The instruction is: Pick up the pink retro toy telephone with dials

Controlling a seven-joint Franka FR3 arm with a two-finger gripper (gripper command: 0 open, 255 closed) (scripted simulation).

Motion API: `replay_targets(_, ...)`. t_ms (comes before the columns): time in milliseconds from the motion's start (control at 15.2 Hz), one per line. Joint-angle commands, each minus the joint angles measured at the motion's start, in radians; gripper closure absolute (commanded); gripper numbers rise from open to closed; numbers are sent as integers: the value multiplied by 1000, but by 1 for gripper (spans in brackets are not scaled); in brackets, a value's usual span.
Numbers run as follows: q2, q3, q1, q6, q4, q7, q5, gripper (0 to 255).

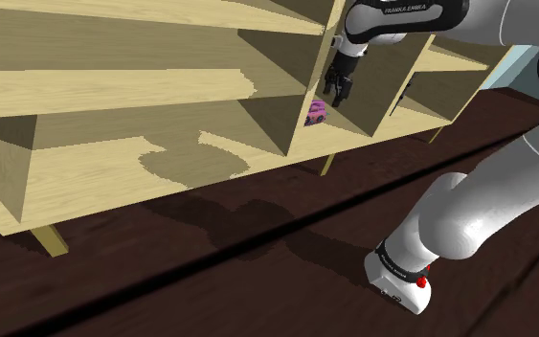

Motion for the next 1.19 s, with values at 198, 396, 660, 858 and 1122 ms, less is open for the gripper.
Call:
replay_targets(198, 222, -55, 9, 42, 145, -265, 79, 0)
replay_targets(396, 353, -60, -8, 49, 246, -406, 134, 0)
replay_targets(660, 368, -56, -12, 99, 209, -410, 142, 0)
replay_targets(858, 382, -55, -14, 137, 184, -415, 150, 0)
replay_targets(1122, 386, -54, -14, 144, 180, -415, 152, 255)
